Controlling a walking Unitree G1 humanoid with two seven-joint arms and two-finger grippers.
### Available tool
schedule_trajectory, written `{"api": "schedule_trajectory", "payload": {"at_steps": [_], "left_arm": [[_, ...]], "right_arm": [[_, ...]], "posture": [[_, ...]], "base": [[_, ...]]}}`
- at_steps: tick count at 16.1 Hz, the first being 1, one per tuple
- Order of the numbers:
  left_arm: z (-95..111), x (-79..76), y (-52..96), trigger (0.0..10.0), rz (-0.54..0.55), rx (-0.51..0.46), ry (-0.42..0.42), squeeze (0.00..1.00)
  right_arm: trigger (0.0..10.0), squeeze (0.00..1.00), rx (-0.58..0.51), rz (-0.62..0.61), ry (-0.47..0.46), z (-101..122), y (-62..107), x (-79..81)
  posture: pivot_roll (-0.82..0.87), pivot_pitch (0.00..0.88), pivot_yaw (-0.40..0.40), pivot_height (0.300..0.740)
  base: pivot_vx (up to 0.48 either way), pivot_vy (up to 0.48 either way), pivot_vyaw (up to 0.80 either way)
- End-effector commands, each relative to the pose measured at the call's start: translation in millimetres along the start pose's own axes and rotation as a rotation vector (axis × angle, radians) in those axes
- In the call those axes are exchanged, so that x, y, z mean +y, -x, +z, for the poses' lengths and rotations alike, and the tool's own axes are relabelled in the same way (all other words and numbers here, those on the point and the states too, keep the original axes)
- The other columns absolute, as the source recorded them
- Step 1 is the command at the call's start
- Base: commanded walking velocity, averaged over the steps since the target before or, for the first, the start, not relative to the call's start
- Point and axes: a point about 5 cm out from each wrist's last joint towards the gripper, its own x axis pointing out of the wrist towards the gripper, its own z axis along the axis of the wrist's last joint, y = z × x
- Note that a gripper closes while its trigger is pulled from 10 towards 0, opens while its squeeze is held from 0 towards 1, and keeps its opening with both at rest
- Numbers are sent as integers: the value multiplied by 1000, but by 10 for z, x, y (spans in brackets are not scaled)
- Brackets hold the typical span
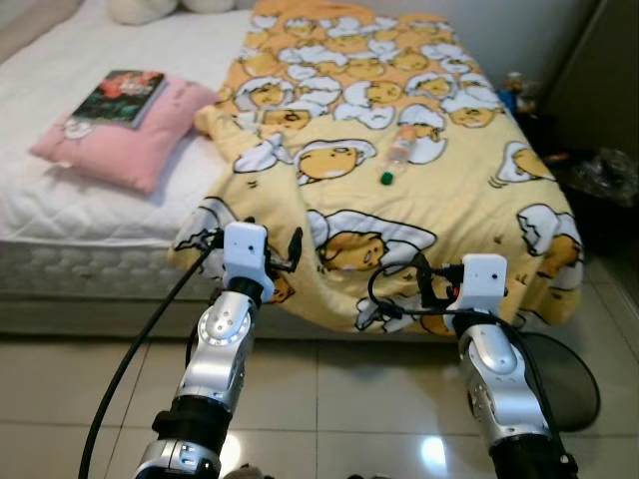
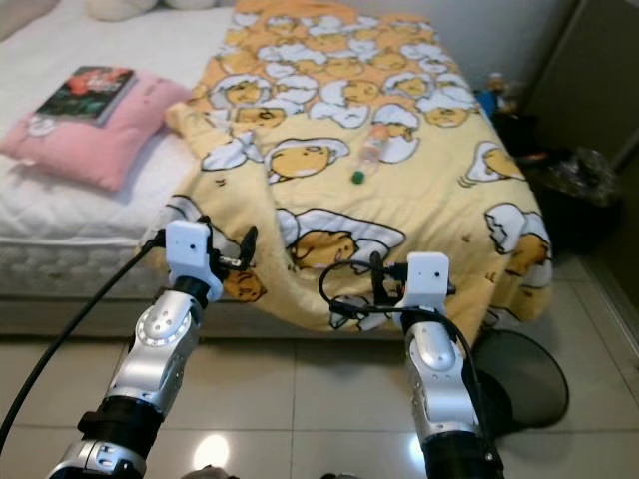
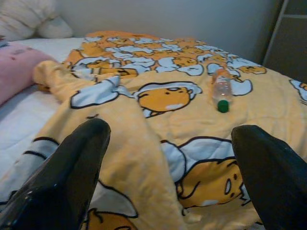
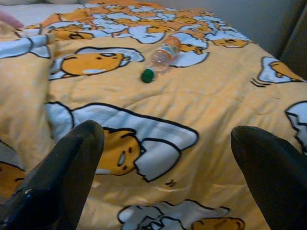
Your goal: Clean up the room
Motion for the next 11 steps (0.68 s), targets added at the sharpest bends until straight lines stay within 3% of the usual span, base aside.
{"api": "schedule_trajectory", "payload": {"at_steps": [1, 6, 8, 11], "left_arm": [[-32, -19, 16, 10000, -11, 10, 3, 0], [-14, -40, -15, 10000, -22, 5, -2, 0], [-2, -40, -30, 10000, -32, 0, -18, 0], [11, -27, -56, 10000, -27, 0, -8, 0]], "right_arm": [[10000, 0, -19, -1, -10, 65, -16, -26], [10000, 0, -29, -7, 9, 81, -16, -42], [10000, 0, -26, -20, 15, 68, -9, -66], [10000, 0, -31, -26, 14, 67, -11, -57]], "posture": [[58, 0, -24, 740], [44, 0, -18, 740], [40, 0, -13, 740], [38, 0, -9, 740]], "base": [[0, 0, 0], [0, 0, -759], [471, 0, -763], [471, 0, 0]]}}
